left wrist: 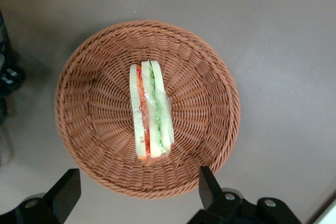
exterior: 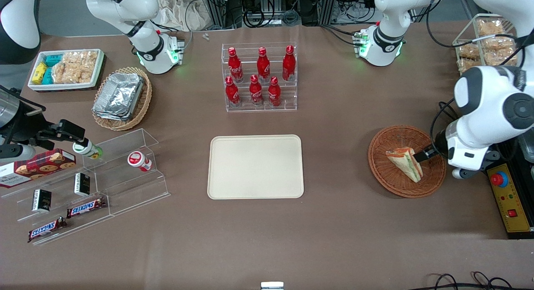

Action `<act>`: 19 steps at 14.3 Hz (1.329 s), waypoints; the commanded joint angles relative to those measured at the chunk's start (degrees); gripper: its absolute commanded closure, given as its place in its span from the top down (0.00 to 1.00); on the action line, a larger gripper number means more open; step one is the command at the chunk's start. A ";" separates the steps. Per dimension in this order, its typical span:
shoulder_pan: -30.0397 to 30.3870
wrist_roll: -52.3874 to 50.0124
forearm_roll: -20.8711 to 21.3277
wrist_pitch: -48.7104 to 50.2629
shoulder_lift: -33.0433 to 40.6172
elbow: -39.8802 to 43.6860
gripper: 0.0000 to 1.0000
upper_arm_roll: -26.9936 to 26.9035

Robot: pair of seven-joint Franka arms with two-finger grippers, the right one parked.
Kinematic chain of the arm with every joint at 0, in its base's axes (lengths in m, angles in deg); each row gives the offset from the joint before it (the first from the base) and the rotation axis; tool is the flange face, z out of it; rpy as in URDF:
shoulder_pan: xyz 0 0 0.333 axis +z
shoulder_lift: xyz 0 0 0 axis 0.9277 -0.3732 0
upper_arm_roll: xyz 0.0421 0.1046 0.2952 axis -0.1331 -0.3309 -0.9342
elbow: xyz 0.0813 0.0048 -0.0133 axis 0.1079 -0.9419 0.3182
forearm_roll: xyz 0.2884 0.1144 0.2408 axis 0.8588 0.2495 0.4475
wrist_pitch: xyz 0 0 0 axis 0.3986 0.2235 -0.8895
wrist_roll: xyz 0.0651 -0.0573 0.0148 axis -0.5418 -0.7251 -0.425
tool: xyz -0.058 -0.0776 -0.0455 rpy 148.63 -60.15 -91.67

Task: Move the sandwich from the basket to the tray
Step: 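Move the left gripper down over the wrapped sandwich in the wicker basket, then close the left gripper on the sandwich and lift it from the basket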

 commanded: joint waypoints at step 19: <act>0.21 -8.87 1.06 -16.64 -4.71 -11.33 1.00 -1.10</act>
